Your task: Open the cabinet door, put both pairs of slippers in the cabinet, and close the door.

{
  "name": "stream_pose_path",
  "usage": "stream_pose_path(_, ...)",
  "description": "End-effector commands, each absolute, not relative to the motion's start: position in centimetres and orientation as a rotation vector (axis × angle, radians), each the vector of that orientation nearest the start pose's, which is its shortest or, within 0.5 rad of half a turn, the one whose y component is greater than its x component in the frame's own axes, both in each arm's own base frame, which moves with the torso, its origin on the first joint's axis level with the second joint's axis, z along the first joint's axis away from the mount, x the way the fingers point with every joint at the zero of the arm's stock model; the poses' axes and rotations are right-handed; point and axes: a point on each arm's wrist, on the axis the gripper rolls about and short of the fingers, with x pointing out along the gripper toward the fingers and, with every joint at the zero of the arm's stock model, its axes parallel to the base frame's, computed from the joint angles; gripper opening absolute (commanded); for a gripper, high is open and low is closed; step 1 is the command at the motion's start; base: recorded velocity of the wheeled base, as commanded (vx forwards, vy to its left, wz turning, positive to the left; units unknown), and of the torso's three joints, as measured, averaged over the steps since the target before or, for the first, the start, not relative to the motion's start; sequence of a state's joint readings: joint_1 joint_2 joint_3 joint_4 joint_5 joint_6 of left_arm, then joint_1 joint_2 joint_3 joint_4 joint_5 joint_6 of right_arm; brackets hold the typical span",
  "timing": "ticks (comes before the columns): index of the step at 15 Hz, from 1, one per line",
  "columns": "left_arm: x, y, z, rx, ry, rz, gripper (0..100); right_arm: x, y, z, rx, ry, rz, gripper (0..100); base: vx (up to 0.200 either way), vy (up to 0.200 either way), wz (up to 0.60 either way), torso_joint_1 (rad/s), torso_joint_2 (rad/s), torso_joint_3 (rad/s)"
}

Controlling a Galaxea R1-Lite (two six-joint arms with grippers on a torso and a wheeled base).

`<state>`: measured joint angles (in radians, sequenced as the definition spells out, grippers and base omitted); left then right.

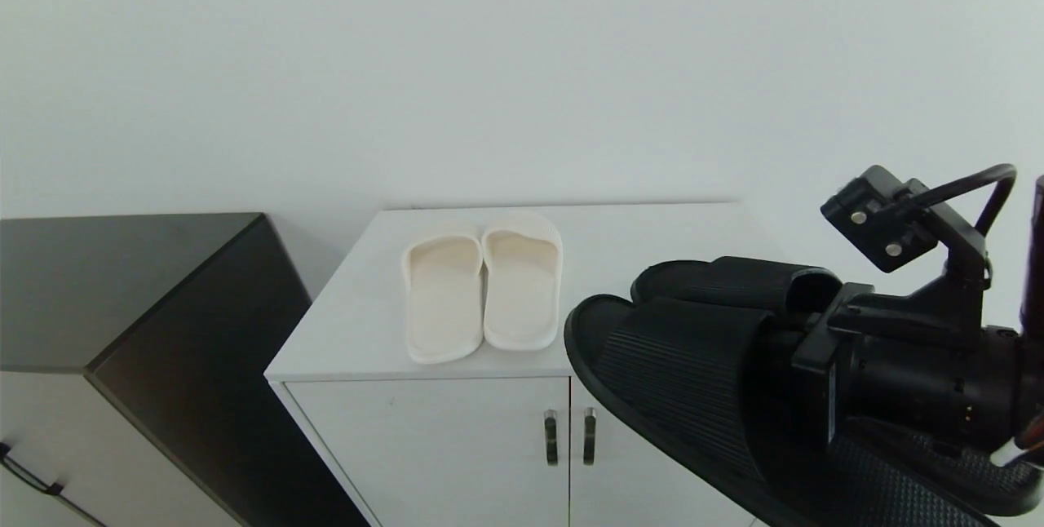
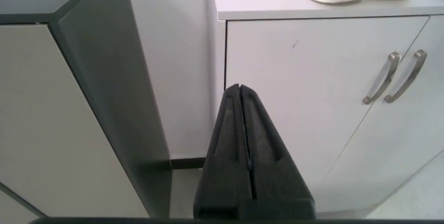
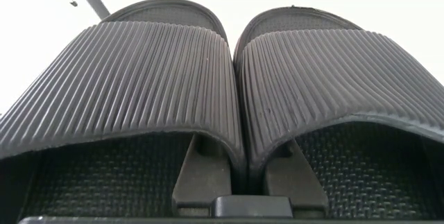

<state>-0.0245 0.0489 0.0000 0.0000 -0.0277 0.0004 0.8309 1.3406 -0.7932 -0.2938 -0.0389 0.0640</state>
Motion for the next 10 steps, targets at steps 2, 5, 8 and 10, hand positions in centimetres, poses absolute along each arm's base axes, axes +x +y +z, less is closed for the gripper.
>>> stream_pose_path(2,-1.9,0.0,7.6,0.0,0.046,-0.051,0,14.5,15.8,24.2,-0.043,0.248,0.784,0,-0.2,0.0,0.0,0.01,0.0,0.002)
stream_pose_path(5,-2.0,0.0,7.6,0.001,0.037,-0.048,0,14.4,15.8,23.8,-0.049,0.261,0.785,0,-0.2,0.0,0.0,0.001,0.0,0.005)
stream_pose_path(8,-2.0,0.0,7.6,0.0,0.035,-0.046,0,14.5,15.9,23.5,-0.054,0.273,0.786,0,-0.067,0.0,0.0,-0.002,0.0,0.002)
stream_pose_path(10,-2.0,0.0,7.6,0.0,0.035,-0.046,0,14.6,16.0,23.2,-0.059,0.286,0.788,0,0.0,0.0,0.0,0.0,0.0,0.0)
